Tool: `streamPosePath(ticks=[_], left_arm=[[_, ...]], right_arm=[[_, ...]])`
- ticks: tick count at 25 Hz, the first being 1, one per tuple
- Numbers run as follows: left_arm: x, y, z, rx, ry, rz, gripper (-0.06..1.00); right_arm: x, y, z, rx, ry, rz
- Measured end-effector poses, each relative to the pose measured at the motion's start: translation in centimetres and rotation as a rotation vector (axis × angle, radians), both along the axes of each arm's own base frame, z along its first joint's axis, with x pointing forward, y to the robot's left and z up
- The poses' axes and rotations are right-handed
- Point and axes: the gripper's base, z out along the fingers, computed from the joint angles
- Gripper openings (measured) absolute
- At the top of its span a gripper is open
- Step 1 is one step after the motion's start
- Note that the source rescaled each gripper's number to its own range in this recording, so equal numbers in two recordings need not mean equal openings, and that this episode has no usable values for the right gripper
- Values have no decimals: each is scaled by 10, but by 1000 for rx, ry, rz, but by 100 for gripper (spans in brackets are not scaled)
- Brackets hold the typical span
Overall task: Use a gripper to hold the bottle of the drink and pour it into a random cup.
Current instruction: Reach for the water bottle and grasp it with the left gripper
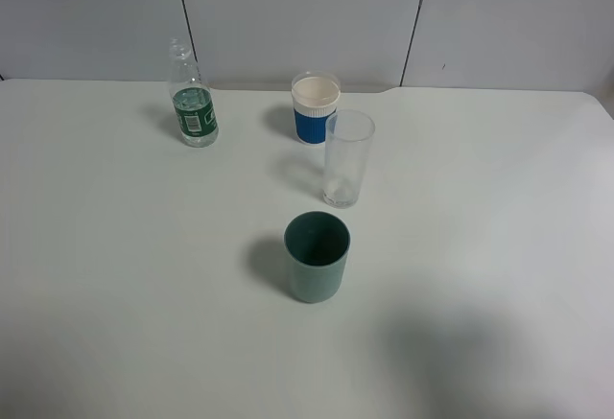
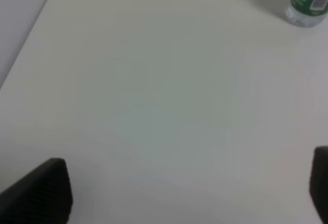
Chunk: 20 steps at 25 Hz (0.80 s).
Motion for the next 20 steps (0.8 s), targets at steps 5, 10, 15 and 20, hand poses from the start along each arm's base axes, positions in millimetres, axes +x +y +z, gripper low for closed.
streamPosePath(ticks=[5, 10, 15, 20], left_arm=[[0, 0, 0, 0, 0, 0, 100], [0, 0, 0, 0, 0, 0, 100], [0, 0, 0, 0, 0, 0, 100], [0, 0, 0, 0, 0, 0, 100]], right_arm=[[0, 0, 0, 0, 0, 0], [0, 0, 0, 0, 0, 0], [0, 0, 0, 0, 0, 0], [0, 0, 0, 0, 0, 0]])
